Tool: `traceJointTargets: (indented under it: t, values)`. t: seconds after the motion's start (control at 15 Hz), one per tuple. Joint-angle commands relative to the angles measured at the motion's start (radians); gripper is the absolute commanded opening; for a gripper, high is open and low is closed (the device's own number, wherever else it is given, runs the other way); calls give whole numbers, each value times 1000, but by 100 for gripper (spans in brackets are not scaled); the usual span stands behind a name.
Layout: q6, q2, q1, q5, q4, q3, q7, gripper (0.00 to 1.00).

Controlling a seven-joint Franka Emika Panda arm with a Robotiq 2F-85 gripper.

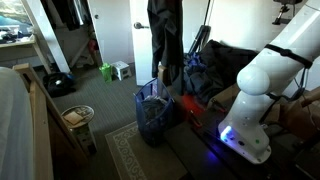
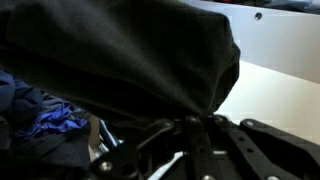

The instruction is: Pick the hoodie on the sofa and put it in the bag

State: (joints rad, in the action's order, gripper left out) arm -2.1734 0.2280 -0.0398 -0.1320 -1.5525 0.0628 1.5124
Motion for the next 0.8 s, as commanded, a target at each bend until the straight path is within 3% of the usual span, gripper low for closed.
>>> traceJointTargets:
  t: [0.0,0.73]
  values:
    - [10,-42,17,11,116,24,-51,2]
    - [13,-110,87,15,195,78,-112,2]
